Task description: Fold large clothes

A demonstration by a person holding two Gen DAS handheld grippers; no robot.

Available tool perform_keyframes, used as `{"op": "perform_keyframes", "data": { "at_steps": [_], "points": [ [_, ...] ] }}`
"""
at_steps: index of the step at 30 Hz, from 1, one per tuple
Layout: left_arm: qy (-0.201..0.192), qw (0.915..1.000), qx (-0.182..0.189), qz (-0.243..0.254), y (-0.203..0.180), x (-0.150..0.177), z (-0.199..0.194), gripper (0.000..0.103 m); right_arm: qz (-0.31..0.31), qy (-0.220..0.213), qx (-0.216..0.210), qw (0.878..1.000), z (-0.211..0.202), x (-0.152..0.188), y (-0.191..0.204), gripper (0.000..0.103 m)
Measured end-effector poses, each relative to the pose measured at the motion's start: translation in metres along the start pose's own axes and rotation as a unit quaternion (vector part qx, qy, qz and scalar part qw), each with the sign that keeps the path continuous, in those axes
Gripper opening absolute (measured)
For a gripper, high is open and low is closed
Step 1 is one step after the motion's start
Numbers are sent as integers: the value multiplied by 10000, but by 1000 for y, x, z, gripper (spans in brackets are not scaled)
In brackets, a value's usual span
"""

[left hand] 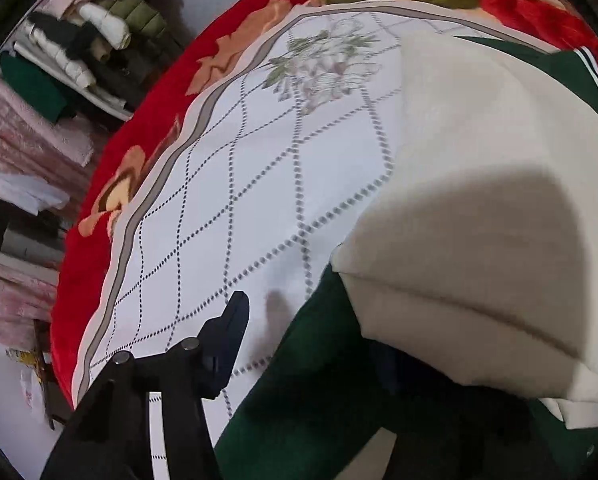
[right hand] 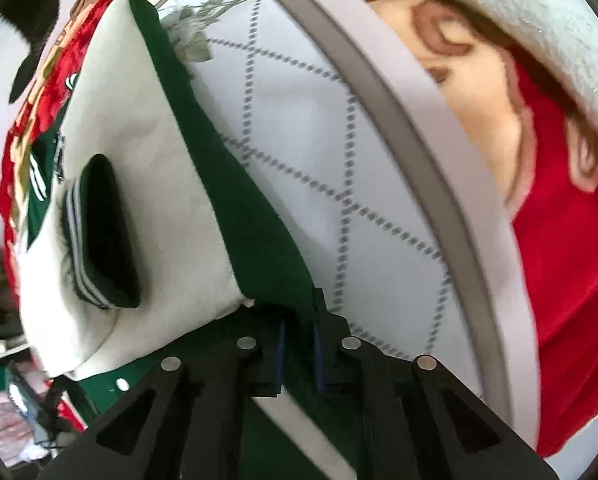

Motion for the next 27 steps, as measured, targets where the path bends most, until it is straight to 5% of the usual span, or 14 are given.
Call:
{"op": "perform_keyframes", "data": {
  "at_steps": [5, 10, 12, 15, 16, 18, 21, 23, 24, 27],
  "points": [
    [64, 10000, 19, -67, 28, -13, 12, 57, 109, 334, -633, 9974, -1, 17, 34, 10],
    [123, 9995, 168, 238, 29, -15, 13, 58, 791, 165, -248, 9964, 23, -2, 11, 11],
    [138, 9992, 176, 320, 29, -12, 5, 57, 589, 62, 173, 9981, 21, -1, 24, 11],
    [29, 9981, 530, 301, 28, -3, -21, 85, 12, -116, 759, 9970, -2, 21, 46, 23],
    [-3, 9975, 653, 282, 28, 3, -33, 91, -128, -191, 856, 9961, -11, 29, 52, 35],
    [-61, 9962, 796, 339, 25, 15, -53, 91, -439, -319, 826, 9951, -31, 61, 75, 41],
    [24, 9937, 1002, 502, 14, 46, -76, 91, -879, 142, 498, 9948, -28, 126, 110, 42],
    [162, 9930, 986, 637, 6, 69, -81, 91, -1154, 728, 284, 9902, -5, 193, 122, 73],
    [242, 9922, 968, 742, -1, 85, -80, 91, -1252, 994, 163, 9870, 8, 223, 123, 80],
    [559, 9886, 899, 1068, -17, 122, -68, 91, -1429, 1390, 307, 9794, 56, 281, 126, 82]
  ]
}}
Point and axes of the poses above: each gripper's, at about its wrist camera, not at the fingertips, and z roughly the way its jaws point, y to its left, x to its underside, the point moved 7 cm from there along z, roughly the way its jaws point, and after that the axes turned 13 degrees about z, right-handed, at the moved point
